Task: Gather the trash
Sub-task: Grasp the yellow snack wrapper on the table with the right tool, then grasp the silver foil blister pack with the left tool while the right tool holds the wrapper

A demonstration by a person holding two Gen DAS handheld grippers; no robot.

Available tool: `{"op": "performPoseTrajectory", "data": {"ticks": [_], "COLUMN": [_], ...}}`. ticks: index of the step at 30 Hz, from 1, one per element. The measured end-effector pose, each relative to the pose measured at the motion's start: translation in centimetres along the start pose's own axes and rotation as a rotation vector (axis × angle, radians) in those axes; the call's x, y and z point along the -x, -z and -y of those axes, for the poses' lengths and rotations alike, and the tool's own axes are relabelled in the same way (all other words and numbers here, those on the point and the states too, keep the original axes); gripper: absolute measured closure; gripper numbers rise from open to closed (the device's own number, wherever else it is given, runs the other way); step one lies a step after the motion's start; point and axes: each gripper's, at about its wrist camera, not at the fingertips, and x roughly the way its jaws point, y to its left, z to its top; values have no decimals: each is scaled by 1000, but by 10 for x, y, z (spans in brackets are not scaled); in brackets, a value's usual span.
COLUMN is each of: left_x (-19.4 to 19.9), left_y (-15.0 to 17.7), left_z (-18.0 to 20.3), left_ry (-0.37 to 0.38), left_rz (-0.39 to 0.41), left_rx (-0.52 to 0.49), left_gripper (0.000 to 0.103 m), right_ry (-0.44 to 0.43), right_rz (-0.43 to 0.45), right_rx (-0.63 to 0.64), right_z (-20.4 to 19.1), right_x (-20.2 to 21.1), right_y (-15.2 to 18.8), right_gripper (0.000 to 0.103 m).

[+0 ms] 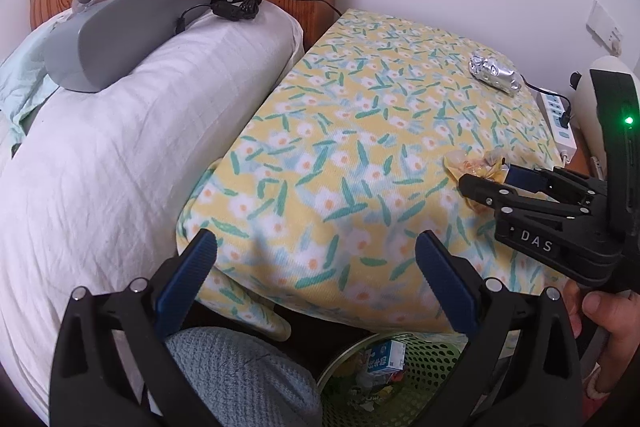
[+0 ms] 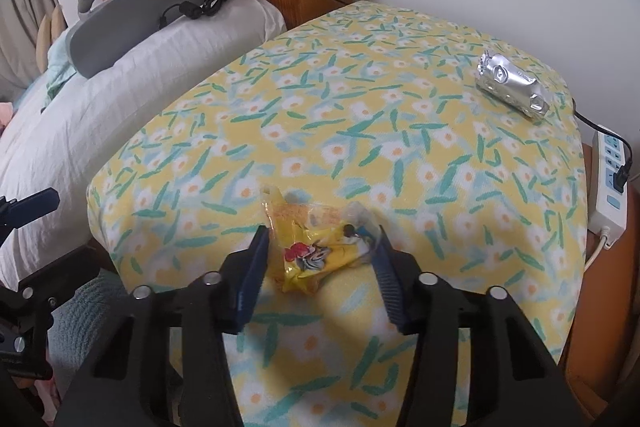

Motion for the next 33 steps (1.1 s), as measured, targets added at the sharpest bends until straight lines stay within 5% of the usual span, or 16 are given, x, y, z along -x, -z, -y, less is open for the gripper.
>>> {"op": "performPoseTrajectory", "data": {"ticks": [5, 23, 33], "left_x": [-2, -77, -135], "left_y": [-8, -118, -168], "left_z": [12, 127, 214], "left_ry": [11, 256, 256], "left_rz": [10, 31, -57], "left_rx": [-41, -307, -232], "left_gripper": [8, 8, 8], "right_ry": [-16, 107, 113], "right_rz": [21, 112, 121], "right_rx": [-36, -262, -311], "right_z": [9, 80, 115], "right_x": [10, 54, 51], "right_y": [1, 20, 29], "right_gripper": [70, 70, 70]}}
